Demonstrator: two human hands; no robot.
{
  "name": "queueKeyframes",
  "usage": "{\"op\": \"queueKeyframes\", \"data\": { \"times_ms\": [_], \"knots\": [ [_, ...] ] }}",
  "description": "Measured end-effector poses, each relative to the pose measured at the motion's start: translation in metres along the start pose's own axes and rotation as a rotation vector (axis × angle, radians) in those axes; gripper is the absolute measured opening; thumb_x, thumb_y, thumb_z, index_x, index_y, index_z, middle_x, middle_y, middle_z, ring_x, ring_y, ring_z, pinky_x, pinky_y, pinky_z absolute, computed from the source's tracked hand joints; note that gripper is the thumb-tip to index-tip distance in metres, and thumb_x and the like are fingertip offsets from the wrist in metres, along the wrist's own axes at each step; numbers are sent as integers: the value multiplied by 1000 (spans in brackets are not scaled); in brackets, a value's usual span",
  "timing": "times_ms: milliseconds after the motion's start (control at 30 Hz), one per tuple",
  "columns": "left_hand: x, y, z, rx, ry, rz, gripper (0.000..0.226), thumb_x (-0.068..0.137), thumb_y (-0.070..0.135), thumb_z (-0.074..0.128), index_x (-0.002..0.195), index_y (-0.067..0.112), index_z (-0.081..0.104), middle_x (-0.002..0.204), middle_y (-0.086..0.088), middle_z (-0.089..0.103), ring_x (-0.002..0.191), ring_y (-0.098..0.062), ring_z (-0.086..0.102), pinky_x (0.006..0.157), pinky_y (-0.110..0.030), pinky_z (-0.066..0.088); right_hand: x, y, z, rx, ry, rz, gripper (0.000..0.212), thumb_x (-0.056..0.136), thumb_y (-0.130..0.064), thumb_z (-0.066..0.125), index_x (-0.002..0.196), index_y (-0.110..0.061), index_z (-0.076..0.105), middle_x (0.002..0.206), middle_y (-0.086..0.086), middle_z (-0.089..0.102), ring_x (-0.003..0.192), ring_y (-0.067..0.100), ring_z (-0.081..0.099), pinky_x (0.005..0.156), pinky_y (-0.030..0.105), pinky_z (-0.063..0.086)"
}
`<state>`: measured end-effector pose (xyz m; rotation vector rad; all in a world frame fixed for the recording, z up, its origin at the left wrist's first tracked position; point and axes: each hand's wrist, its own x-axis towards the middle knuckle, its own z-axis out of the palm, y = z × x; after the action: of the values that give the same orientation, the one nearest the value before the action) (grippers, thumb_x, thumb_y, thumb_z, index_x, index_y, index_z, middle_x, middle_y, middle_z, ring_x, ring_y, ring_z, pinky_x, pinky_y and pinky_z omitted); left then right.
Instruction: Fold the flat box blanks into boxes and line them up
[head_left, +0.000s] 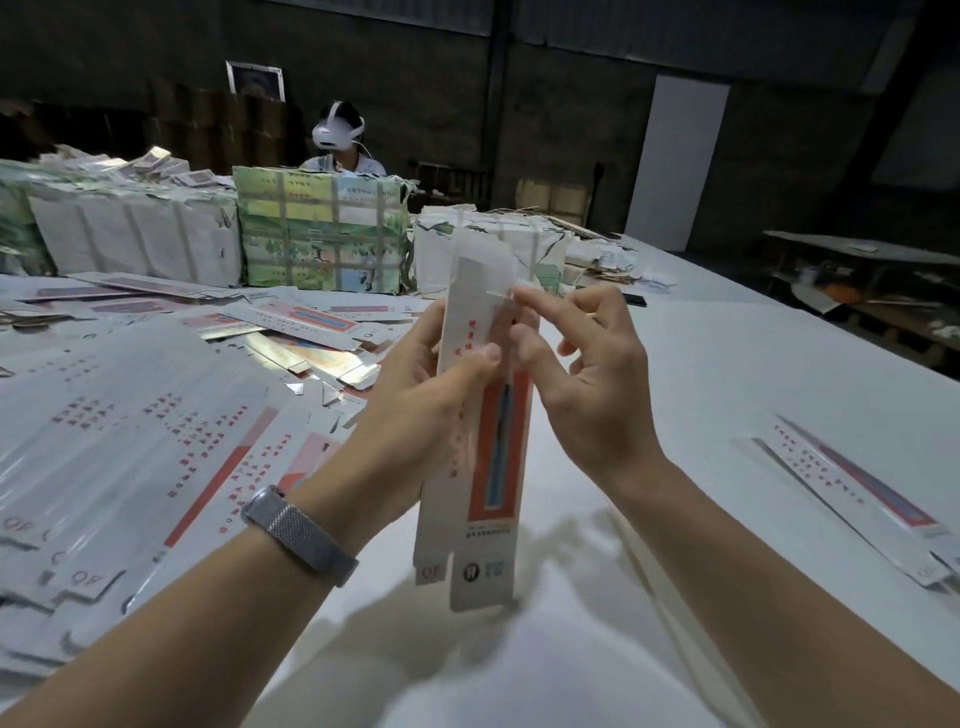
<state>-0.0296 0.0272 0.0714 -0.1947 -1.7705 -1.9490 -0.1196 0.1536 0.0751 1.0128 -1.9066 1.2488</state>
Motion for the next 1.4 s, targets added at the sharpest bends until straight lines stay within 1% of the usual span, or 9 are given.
{"op": "queueKeyframes", "data": {
  "times_ms": [100, 233, 400, 700, 867, 1033, 1100, 1200, 1400],
  "knots": [
    [-2, 1, 0, -178, -91, -164, 30, 101, 20, 55, 121, 41, 64, 118, -3, 73, 97, -25, 74, 76, -48, 62, -1, -5, 1, -8, -14, -14, 38, 90, -32, 63, 127, -23, 67, 92, -8, 42, 83, -4, 46, 67, 11, 37],
    [-5, 7, -2, -94, -208, -234, 39, 92, 52, 49, 114, 26, 67, 91, -6, 73, 77, -20, 74, 67, -30, 59, 1, -13, -1, 152, -40, 40, 28, 88, -30, 67, 112, -17, 73, 74, -10, 47, 68, 2, 52, 59, 10, 44],
    [-5, 12, 1, -28, -289, -185, 66, 95, 71, 20, 107, 32, 72, 87, 1, 72, 76, -21, 70, 70, -32, 60, 6, -17, -8, 326, -85, 140, 10, 91, -30, 69, 100, -25, 68, 74, 18, 57, 71, 39, 59, 59, 53, 54],
    [0, 17, -2, 160, -262, -211, 70, 91, 73, 18, 109, 26, 67, 85, 0, 67, 70, -12, 67, 67, -26, 58, 3, -28, -9, 508, -133, 153, 29, 84, -25, 71, 110, -10, 71, 72, 24, 64, 61, 37, 59, 55, 37, 57],
    [1, 20, 0, 261, -306, -187, 71, 85, 73, 18, 110, 25, 64, 100, -6, 66, 73, -14, 65, 73, -32, 57, 11, -23, -17, 537, -230, 167, 14, 86, -23, 70, 94, -14, 63, 61, -7, 55, 54, 9, 55, 51, 20, 48],
    [13, 24, 15, 85, -318, -79, 76, 61, 83, 69, 111, 28, 54, 78, 4, 68, 53, -7, 62, 45, -20, 49, 17, -20, -28, 571, -387, 169, 18, 95, -20, 60, 89, -5, 53, 55, -16, 57, 45, 0, 49, 46, 10, 37],
    [10, 21, 13, 169, -318, -82, 51, 80, 72, 56, 113, 33, 54, 85, 3, 66, 54, -6, 62, 48, -23, 50, 20, -18, -32, 445, -404, 125, 21, 96, -30, 60, 81, -15, 55, 51, -15, 54, 44, 3, 45, 46, 14, 35],
    [3, 13, -1, 298, -322, -162, 62, 84, 70, 27, 123, 31, 55, 95, -3, 66, 66, -9, 62, 62, -27, 54, 20, -16, -33, 358, -387, 40, 20, 93, -38, 61, 76, -29, 61, 58, -8, 54, 50, 17, 47, 47, 24, 39],
    [8, 18, -3, 247, -285, -207, 69, 84, 72, 31, 109, 15, 61, 90, -5, 64, 62, -10, 61, 59, -25, 54, 17, -18, -30, 596, -469, 116, 15, 101, -5, 50, 94, -4, 63, 54, -21, 55, 44, -2, 46, 47, 7, 35]
  ]
}}
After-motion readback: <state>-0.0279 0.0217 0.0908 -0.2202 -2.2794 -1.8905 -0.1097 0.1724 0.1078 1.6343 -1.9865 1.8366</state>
